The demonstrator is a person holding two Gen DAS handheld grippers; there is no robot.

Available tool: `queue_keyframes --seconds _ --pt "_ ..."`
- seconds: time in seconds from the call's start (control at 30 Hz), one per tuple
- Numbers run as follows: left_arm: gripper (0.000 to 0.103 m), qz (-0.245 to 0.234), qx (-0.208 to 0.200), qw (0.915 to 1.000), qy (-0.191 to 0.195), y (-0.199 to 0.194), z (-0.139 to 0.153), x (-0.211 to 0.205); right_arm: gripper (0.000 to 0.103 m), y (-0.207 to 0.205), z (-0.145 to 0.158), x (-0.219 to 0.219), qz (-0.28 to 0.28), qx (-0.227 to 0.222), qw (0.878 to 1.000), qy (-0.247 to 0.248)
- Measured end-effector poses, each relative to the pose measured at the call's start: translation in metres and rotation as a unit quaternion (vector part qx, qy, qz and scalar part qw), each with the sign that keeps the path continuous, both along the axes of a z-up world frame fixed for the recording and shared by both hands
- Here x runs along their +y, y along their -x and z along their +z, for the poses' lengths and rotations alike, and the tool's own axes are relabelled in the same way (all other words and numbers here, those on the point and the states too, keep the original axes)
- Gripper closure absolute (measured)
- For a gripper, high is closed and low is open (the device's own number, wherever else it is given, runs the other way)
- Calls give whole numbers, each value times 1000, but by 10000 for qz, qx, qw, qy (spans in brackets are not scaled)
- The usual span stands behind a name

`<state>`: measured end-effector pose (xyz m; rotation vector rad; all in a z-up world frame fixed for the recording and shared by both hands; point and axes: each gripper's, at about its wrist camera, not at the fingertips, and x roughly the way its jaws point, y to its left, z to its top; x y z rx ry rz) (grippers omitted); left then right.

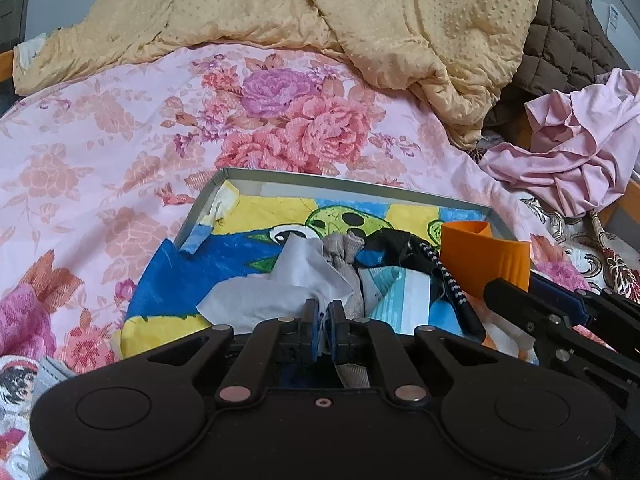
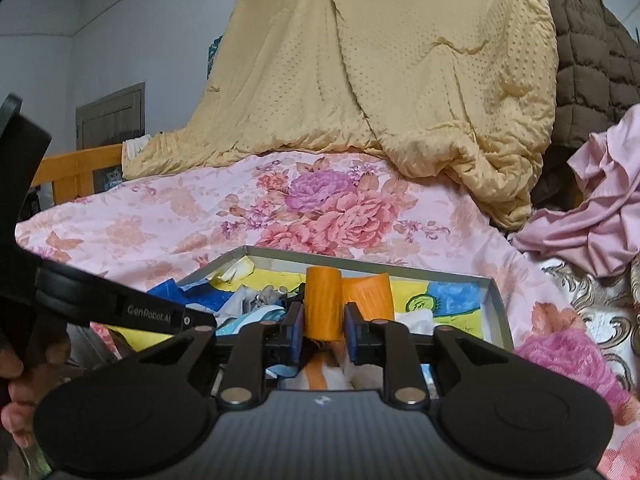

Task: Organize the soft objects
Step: 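Open the right tool to drop the orange cup while the left tool releases the grey cloth into the tray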

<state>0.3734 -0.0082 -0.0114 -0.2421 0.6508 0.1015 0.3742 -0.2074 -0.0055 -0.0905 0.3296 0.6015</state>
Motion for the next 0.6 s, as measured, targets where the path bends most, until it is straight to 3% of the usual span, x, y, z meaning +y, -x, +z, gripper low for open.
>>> queue_keyframes --seconds 0.37,0.47,0.6 --pt "90 42 103 9999 -84 12 -2 -1 58 -1 4 -5 73 189 9995 -252" --pt "86 71 116 9998 -136 16 -2 -1 48 0 5 -7 63 239 9993 -283" --pt "72 156 26 9993 -350 24 0 -5 40 4 11 -10 -5 202 9994 -282"
